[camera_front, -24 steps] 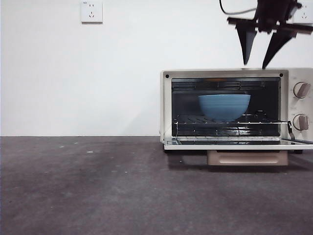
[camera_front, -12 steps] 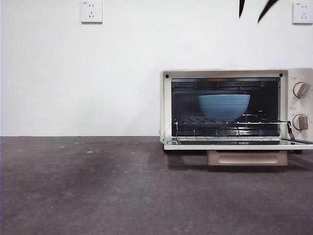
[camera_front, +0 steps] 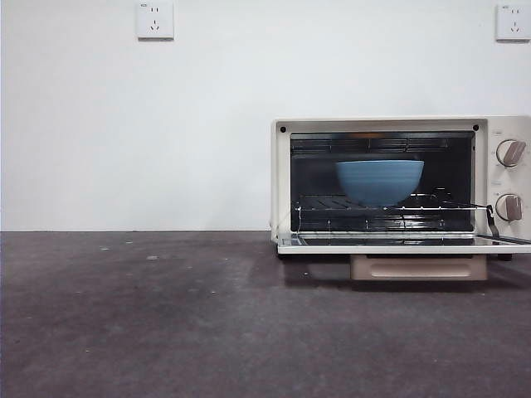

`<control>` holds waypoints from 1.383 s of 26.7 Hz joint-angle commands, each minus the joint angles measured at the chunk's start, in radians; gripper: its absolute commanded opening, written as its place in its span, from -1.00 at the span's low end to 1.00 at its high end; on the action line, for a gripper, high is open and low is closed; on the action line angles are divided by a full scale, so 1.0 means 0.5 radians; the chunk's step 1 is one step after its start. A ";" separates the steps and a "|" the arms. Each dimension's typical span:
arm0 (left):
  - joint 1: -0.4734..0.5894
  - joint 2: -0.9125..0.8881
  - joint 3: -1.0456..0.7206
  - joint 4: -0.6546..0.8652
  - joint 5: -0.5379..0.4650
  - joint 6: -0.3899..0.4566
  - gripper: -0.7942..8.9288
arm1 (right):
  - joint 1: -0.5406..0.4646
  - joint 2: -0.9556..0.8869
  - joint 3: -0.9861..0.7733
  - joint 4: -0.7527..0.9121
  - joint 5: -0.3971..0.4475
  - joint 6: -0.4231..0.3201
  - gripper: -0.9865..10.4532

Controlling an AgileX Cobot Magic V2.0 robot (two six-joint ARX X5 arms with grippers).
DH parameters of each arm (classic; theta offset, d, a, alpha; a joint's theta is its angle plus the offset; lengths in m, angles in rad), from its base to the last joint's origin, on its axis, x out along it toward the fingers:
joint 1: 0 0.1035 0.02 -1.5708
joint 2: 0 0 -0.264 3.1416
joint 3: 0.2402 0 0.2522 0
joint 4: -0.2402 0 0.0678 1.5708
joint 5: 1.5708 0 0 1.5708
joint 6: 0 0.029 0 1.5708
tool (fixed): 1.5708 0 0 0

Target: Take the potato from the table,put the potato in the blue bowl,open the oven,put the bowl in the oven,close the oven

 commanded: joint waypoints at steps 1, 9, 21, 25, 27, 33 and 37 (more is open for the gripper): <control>0.000 0.053 -0.011 0.128 -0.016 -0.021 -0.85 | -0.002 -0.224 -0.259 -0.047 0.119 -0.105 -0.62; 0.141 0.218 -0.011 0.360 0.105 -0.020 -0.85 | -0.002 -0.902 -1.130 0.003 0.373 -0.243 -0.73; 0.614 0.289 -0.778 1.195 0.908 -0.396 -0.85 | -0.002 -1.704 -2.119 0.352 0.156 -0.249 -0.73; 0.754 0.290 -1.189 1.683 0.963 -0.805 -0.85 | -0.002 -1.849 -2.289 0.377 -0.034 -0.150 -0.73; 0.831 0.292 -1.373 1.941 0.990 -1.042 -0.85 | -0.002 -1.907 -2.360 0.414 -0.077 -0.113 -0.73; 1.048 0.451 -1.623 2.415 1.196 -1.498 -0.85 | -0.002 -1.957 -2.520 0.538 -0.291 -0.094 -0.85; 1.086 0.763 -1.622 2.743 1.362 -1.778 -0.85 | -0.002 -1.955 -2.678 0.788 -0.677 0.066 -0.85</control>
